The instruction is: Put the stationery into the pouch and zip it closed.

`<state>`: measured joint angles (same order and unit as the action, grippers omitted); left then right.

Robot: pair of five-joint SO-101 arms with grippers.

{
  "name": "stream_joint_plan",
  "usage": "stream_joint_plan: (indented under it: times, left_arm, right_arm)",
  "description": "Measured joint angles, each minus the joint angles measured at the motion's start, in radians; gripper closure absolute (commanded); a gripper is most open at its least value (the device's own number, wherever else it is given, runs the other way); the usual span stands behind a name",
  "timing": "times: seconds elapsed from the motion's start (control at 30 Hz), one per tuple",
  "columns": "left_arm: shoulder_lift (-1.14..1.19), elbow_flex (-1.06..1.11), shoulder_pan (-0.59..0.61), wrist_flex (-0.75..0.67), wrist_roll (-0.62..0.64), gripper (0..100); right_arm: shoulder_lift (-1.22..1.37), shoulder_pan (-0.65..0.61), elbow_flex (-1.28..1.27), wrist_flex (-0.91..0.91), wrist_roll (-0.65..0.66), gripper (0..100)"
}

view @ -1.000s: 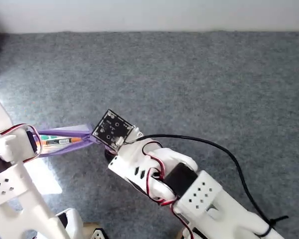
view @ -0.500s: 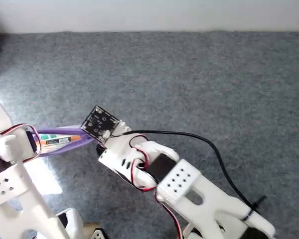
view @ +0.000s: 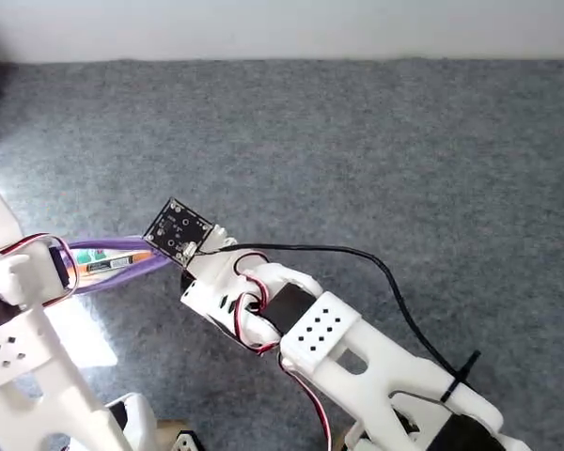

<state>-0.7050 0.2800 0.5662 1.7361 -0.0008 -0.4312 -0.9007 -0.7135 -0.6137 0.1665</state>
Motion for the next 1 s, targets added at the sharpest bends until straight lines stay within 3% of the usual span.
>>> stream_joint_plan:
  times: [1.0]
  left_arm:
    - [0.000, 0.000, 0.000, 0.000, 0.000, 99]
  right_arm:
    - [-0.043, 0.002, 0.002, -0.023, 0.003, 89.3]
